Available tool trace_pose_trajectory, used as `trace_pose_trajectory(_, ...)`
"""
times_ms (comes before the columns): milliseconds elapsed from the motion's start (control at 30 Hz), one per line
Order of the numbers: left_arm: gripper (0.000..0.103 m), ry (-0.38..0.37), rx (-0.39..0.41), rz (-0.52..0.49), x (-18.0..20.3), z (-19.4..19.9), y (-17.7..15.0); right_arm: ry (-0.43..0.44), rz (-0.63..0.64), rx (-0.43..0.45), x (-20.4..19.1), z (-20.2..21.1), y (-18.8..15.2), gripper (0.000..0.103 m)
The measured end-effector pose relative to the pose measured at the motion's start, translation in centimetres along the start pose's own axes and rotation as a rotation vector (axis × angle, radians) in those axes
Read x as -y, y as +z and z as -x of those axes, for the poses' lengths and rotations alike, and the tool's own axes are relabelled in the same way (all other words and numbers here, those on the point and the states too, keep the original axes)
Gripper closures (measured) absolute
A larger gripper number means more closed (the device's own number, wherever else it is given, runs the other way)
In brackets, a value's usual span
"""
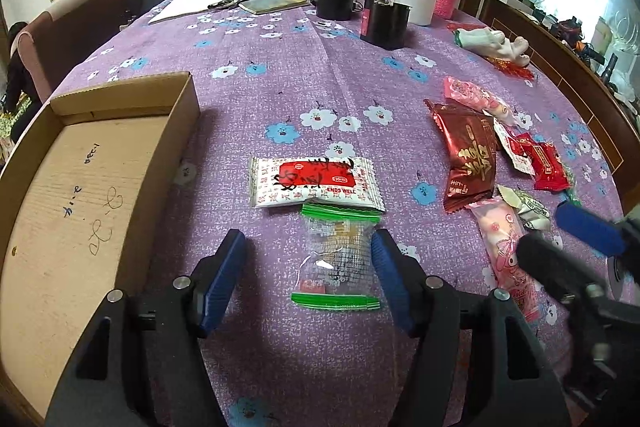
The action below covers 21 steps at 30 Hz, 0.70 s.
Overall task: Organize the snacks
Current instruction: 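Grasp the clear green-edged candy bag with left tool while right grasps pink wafer, then carry both packets over the cardboard tray and open both tools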
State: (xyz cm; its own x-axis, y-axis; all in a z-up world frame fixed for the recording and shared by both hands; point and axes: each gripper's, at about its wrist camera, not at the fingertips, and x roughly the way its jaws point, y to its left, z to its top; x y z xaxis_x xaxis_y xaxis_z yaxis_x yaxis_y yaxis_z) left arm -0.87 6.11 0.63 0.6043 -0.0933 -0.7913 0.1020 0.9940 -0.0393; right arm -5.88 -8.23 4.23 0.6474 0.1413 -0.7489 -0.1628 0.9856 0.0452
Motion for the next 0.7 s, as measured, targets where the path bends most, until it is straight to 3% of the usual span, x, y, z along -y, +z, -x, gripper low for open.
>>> trace_pose_trajectory(367, 0.027, 0.016, -0.010, -0.035, 1.0, -0.3, 0.0, -0.020, 0.002, -0.059, 0.7, -2.6, -0.8, 0.049)
trace_pose_trajectory(500, 0.027, 0.009, -0.007, -0.028, 0.8, -0.3, -0.1, -0.010, -0.025, -0.083, 1.2, -3.3, -1.0, 0.058)
trace_pose_trajectory(533, 0.031, 0.010, -0.005, -0.023, 0.7, -0.2, -0.1, 0.000, -0.031, -0.087, 1.3, -3.4, -1.1, 0.062)
trace_pose_trajectory(633, 0.074, 0.027, 0.015, -0.031, 0.9, 0.2, -0.2, 0.011, -0.038, -0.081, 1.4, -3.2, -1.1, 0.067)
trace_pose_trajectory(700, 0.074, 0.011, 0.011, -0.046, 1.3, 0.4, -0.3, 0.021, -0.046, -0.078, 1.6, -3.2, -1.2, 0.071)
